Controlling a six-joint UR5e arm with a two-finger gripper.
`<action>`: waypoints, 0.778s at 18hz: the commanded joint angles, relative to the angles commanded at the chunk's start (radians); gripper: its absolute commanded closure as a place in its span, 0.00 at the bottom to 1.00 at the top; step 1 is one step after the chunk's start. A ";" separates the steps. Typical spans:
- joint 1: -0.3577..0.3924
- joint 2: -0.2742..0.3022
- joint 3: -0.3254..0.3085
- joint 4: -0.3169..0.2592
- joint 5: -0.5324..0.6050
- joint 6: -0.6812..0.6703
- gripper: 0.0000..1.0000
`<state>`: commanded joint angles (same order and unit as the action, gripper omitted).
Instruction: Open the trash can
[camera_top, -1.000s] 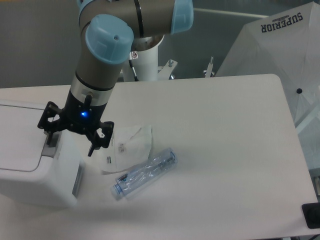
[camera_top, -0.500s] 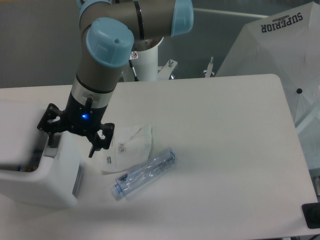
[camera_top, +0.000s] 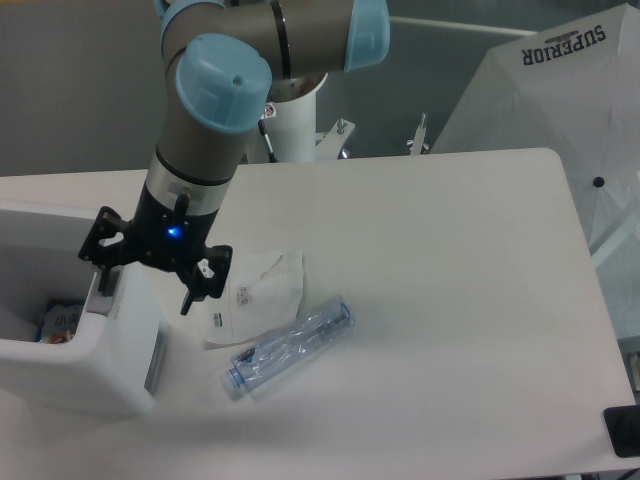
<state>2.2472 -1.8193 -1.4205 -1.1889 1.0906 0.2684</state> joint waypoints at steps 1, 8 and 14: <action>0.002 0.003 0.000 0.017 0.003 0.002 0.00; 0.052 0.018 -0.034 0.077 0.170 0.100 0.00; 0.190 0.014 -0.084 0.081 0.252 0.262 0.00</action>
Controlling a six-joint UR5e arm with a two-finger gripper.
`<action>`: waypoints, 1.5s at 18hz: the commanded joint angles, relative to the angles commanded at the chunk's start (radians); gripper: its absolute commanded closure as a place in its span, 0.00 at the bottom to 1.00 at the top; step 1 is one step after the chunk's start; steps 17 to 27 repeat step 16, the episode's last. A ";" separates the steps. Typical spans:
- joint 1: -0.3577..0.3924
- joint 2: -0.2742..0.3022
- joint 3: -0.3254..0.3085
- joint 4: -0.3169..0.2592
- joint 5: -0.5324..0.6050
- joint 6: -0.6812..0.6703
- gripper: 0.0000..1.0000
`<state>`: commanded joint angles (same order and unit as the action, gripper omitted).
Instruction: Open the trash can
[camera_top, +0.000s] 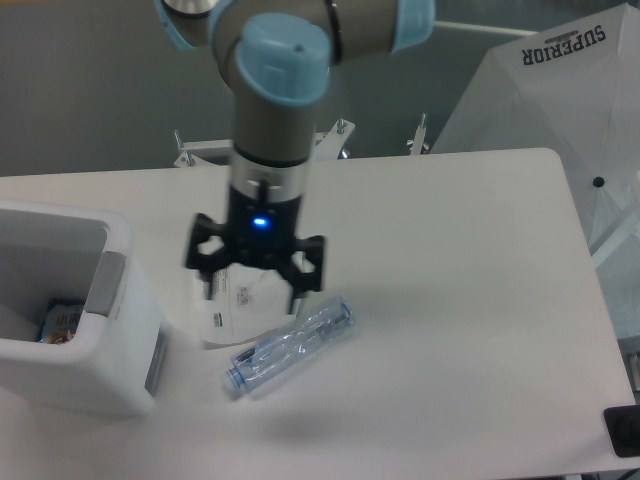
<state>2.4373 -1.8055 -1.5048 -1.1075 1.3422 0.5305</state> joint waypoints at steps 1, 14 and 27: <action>0.023 0.000 -0.006 0.000 0.000 0.032 0.00; 0.187 -0.058 -0.087 0.017 0.147 0.555 0.00; 0.207 -0.063 -0.089 0.017 0.173 0.571 0.00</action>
